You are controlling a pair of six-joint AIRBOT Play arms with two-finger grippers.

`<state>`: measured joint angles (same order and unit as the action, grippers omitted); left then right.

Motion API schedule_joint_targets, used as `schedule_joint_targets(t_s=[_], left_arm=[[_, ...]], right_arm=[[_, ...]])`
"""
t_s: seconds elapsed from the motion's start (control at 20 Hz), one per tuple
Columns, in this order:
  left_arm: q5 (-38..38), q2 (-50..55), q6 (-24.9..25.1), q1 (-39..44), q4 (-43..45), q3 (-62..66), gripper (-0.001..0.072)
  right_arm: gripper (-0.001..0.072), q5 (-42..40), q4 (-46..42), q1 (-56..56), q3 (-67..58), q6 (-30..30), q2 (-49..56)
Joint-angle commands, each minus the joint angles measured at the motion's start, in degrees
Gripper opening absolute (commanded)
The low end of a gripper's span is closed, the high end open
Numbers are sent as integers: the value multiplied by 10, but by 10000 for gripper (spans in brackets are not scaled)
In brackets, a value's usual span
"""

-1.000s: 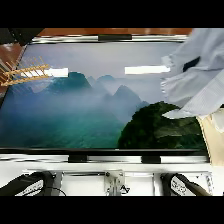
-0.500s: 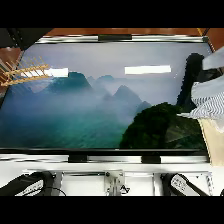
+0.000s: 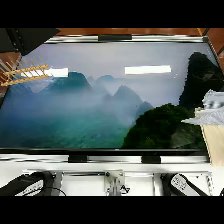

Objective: Fold the shirts.

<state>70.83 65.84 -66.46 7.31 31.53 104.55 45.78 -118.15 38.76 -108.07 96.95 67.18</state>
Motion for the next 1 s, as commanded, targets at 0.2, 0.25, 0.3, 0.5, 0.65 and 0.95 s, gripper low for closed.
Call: schedule_joint_targets(t_s=[0.2, 0.25, 0.3, 0.5, 0.65, 0.95], left_arm=[[4, 0, -3, 0, 0, 0, 469], [4, 0, -3, 0, 0, 0, 468], [4, 0, -3, 0, 0, 0, 469], [4, 0, -3, 0, 0, 0, 469], [4, 0, -3, 0, 0, 0, 469], [3, 0, -3, 0, 0, 0, 469]], right_arm=[[82, 61, -69, 61, -1, 40, -45], [82, 70, -67, 83, -1, 46, -54], [82, 77, -65, 102, -1, 48, -63], [82, 104, -49, 158, -1, 45, -86], [82, 117, -48, 172, -1, 41, -92], [82, 48, 97, 171, -1, -34, -79]])
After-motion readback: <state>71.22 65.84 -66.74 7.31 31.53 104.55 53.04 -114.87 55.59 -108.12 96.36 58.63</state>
